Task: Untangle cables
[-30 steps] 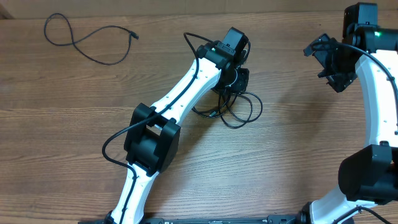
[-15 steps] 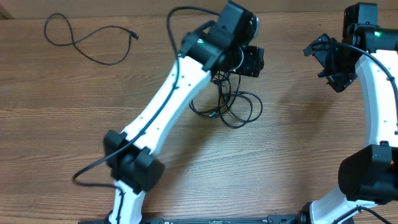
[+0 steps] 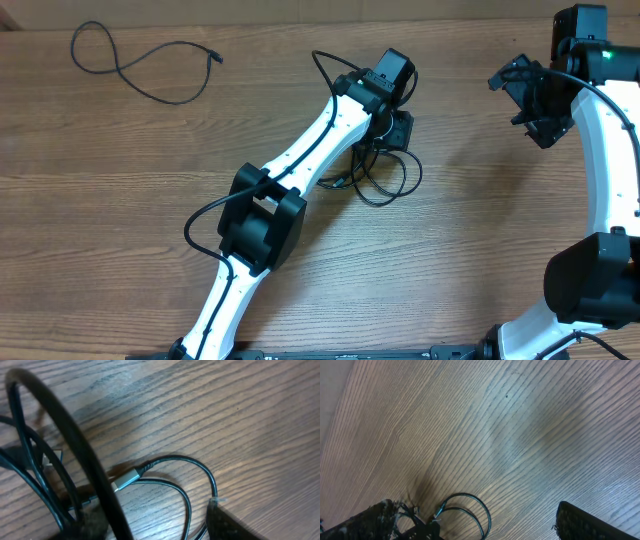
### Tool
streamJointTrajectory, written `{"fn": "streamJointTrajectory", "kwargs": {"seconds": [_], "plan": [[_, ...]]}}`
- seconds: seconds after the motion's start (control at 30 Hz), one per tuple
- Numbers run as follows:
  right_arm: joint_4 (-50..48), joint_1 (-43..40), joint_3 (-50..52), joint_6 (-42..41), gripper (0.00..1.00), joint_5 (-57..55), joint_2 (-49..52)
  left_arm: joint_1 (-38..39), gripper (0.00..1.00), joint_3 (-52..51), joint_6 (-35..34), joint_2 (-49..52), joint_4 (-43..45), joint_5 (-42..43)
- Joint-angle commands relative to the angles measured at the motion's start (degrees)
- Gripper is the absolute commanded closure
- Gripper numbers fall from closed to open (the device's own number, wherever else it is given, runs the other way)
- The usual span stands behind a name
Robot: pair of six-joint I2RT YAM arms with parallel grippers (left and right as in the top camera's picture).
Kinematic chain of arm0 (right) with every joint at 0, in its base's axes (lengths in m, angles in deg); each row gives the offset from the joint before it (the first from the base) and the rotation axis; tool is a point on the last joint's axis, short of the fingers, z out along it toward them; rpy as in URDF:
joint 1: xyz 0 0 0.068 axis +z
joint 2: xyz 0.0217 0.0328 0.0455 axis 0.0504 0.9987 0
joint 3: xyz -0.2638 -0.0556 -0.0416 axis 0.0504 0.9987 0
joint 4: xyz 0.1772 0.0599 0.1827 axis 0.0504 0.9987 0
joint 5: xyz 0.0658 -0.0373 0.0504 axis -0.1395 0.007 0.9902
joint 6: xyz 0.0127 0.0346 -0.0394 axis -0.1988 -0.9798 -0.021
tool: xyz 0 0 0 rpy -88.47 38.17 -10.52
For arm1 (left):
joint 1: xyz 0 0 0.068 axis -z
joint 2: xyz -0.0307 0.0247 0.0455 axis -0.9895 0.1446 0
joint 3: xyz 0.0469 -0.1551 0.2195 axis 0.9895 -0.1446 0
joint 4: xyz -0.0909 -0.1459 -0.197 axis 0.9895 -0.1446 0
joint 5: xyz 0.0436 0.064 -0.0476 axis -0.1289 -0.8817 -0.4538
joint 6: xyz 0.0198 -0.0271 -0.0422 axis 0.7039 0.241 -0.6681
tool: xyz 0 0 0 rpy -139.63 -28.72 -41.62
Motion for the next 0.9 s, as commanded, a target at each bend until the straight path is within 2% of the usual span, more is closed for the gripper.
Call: {"fn": "streamJointTrajectory", "kwargs": {"seconds": [0.0, 0.03, 0.13, 0.2, 0.3, 0.4, 0.5, 0.73, 0.87], "plan": [[-0.13, -0.22, -0.55, -0.2, 0.0, -0.55, -2.32, 0.33, 0.88, 0.5, -0.74, 1.73, 0.37, 1.97], [-0.13, -0.22, -0.55, -0.2, 0.0, -0.55, -2.32, 0.37, 0.96, 0.79, -0.57, 1.25, -0.52, 3.21], [-0.13, -0.22, -0.55, -0.22, 0.0, -0.55, -2.32, -0.22, 0.96, 7.02, -0.02, -1.49, -7.13, 3.19], [-0.13, -0.22, -0.55, -0.22, 0.0, -0.55, -2.32, -0.7, 0.96, 16.74, -0.11, -5.38, -12.85, 3.28], [-0.13, -0.22, -0.55, -0.2, 0.0, -0.55, -2.32, -0.85, 0.96, 26.73, -0.9, -10.99, -14.49, 5.25], [-0.13, -0.22, -0.55, -0.22, 0.0, -0.55, -2.32, -0.85, 0.96, 31.63, -0.92, -16.65, -14.03, 6.1], [-0.13, -0.22, -0.55, -0.22, 0.0, -0.55, -2.32, -1.27, 0.96, 32.61, -0.83, -21.66, -12.74, 5.46], [-0.13, -0.22, -0.55, -0.22, 0.0, -0.55, -2.32, -4.59, 0.96, 32.61, -1.03, -33.68, -2.95, 5.49], [-0.13, -0.22, -0.55, -0.2, 0.0, -0.55, -2.32, -5.95, 0.96, 32.61, -1.03, -37.11, -3.5, 4.61]]}}
